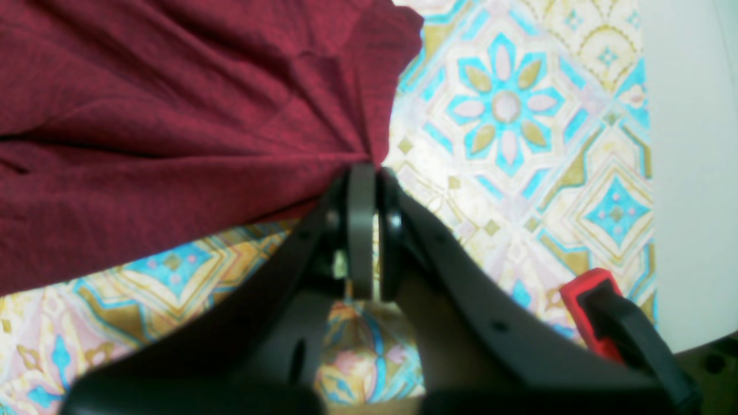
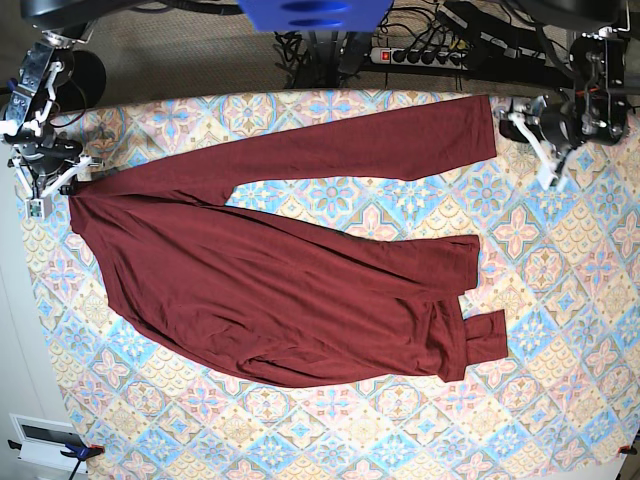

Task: Layout the t-shirt on the table in an organized manner, then fold the t-shirt properly
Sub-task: 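Release the sleeve and move the left gripper to the shirt side, then grasp the shirt side edge with the left gripper and pull it outward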

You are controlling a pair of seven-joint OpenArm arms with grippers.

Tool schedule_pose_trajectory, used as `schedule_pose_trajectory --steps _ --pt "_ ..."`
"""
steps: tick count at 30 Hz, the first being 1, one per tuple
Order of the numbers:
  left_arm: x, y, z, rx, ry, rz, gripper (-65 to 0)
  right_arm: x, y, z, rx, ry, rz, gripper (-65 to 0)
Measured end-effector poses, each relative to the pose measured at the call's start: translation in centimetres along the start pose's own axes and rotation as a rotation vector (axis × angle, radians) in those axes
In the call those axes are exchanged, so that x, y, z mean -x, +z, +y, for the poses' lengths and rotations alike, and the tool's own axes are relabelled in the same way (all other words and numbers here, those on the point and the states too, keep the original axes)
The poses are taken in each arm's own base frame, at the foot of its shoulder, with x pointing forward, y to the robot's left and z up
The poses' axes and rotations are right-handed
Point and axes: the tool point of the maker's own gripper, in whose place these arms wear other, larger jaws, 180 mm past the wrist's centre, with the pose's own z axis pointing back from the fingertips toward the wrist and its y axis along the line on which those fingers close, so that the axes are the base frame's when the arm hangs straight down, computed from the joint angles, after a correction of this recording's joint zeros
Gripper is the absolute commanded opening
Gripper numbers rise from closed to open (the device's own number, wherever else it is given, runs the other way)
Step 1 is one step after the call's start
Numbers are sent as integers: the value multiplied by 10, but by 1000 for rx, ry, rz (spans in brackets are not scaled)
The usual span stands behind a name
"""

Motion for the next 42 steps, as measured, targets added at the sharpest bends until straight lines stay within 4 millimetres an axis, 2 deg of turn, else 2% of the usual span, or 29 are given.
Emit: schedule_pose_trajectory --steps 3,8,9,13,20,22,28,30,32,35,38,42 --pt "-32 5 0 49 49 -90 -285 0 0 0 -1 1 -1 -650" --pt "-67 -10 28 54 228 -159 -286 1 0 1 -2 0 1 -650" --pt "-75 -15 25 70 244 -169 -286 1 0 1 -2 -1 3 -650" --pt "-117 -28 -6 183 286 -249 -286 1 -1 2 -4 -1 1 -650" --pt "-146 -60 -43 229 328 -241 -286 1 0 3 -5 -1 0 -650" --pt "-156 -66 -46 227 338 -262 -286 -4 2 4 -3 11 -11 -650" --pt "-164 -76 -59 226 346 -287 -289 -10 4 5 -4 18 -28 -650" --pt "-165 -78 -60 213 339 -289 -322 -10 4 5 -4 18 -27 -650" --pt "-166 -79 -62 216 340 -291 -422 -10 4 5 -4 18 -27 -650" --pt "-159 -82 -65 225 348 -266 -650 -10 4 5 -4 18 -29 -650" --pt "-154 -83 -68 234 348 -242 -638 -11 5 5 -3 20 -30 -650" --pt "-140 -69 -57 201 305 -235 -650 -12 5 6 -4 22 -35 -650"
